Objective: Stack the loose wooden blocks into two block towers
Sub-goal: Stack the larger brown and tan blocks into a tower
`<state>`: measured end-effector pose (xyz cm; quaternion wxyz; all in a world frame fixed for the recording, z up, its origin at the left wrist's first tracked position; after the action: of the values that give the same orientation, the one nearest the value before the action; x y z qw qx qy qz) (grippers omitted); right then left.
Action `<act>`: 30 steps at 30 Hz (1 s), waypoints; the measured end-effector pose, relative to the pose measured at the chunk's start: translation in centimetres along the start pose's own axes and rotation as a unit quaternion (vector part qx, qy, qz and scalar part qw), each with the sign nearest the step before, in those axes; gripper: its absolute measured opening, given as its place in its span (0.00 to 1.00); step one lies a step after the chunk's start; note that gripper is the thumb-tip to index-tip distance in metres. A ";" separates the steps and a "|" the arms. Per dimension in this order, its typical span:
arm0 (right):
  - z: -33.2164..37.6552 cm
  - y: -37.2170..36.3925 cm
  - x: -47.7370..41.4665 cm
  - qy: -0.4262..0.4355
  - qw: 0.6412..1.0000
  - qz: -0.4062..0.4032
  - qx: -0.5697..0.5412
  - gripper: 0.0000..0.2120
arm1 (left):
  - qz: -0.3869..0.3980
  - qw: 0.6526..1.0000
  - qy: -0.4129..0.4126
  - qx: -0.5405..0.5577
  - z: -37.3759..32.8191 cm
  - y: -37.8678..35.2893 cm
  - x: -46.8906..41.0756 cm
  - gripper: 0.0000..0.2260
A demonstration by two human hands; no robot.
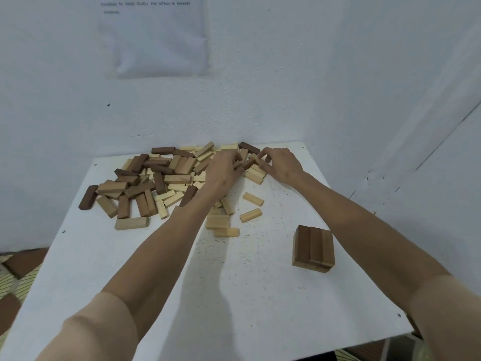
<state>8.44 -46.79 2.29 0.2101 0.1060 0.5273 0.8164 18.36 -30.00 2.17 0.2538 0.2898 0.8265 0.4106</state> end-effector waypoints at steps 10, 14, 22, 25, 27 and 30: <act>-0.4 0.7 2.3 0.013 0.998 -0.056 -0.034 0.11 | -0.002 0.999 -0.048 0.006 -0.5 1.3 1.0 0.07; -0.5 1.8 4.4 0.046 0.996 -0.072 -0.028 0.08 | -0.019 0.996 -0.075 0.035 -0.8 2.5 2.8 0.08; 2.1 4.1 12.1 0.088 0.993 -0.068 -0.024 0.09 | -0.061 0.989 -0.103 0.092 -1.0 5.0 9.1 0.07; 3.8 4.5 15.5 0.097 0.993 -0.058 -0.033 0.10 | -0.051 0.988 -0.100 0.108 -1.0 5.8 12.4 0.07; 5.1 4.7 17.8 0.096 0.993 -0.050 -0.039 0.10 | -0.043 0.987 -0.097 0.118 -1.2 6.2 14.9 0.07; 6.7 4.0 21.1 0.090 0.994 -0.050 -0.041 0.10 | -0.046 0.989 -0.088 0.113 -0.8 6.3 18.1 0.07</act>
<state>-8.58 -33.16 7.68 0.2061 -0.0031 0.5152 0.8319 6.80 -14.91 4.55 0.3101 0.3133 0.8544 0.2750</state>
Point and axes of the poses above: each hand's wrist, its own x-axis away from the middle knuckle, its own y-axis out of the back of the hand, z = x × y, the point moved 1 cm from there along -x, towards the middle knuckle, and after that the axes turned 2 degrees about z, right-handed, at the moved point
